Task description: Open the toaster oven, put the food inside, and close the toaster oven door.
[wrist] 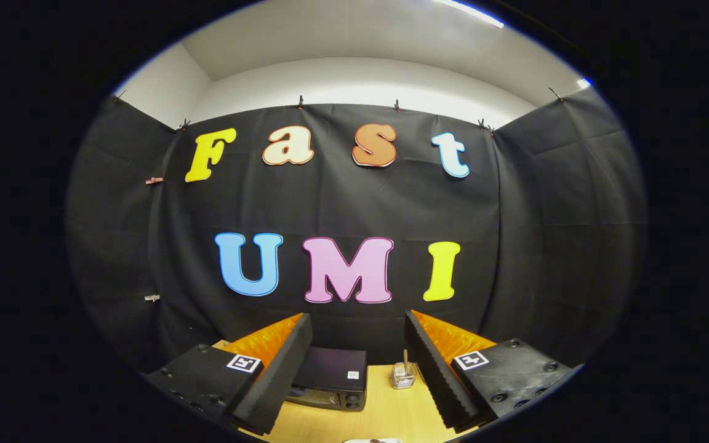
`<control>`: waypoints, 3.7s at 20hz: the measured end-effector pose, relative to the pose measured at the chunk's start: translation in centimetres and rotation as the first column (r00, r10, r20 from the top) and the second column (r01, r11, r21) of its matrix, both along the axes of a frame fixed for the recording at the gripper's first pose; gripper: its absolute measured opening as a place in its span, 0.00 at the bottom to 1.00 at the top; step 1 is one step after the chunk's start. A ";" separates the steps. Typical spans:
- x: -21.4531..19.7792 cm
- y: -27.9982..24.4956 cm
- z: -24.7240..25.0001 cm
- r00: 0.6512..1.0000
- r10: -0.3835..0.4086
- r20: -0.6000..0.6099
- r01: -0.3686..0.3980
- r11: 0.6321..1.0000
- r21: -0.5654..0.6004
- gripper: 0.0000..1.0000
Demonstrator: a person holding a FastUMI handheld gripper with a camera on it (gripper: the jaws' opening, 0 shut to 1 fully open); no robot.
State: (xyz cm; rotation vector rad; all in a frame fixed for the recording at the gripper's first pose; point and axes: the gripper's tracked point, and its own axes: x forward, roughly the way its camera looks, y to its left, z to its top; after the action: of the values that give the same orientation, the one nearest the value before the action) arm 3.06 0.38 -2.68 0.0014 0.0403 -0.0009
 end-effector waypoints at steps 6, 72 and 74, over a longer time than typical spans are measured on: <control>3.9 4.4 -5.8 0.999 0.030 -0.039 -0.028 0.998 0.057 0.98; -7.8 1.7 -44.1 0.561 0.031 -0.827 0.050 0.996 0.071 0.98; -8.8 -3.1 -44.1 0.553 -0.032 -0.833 0.085 0.996 0.018 0.97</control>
State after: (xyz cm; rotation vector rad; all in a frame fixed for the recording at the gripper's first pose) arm -5.76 -2.71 -46.80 0.0604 1.0230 -0.0698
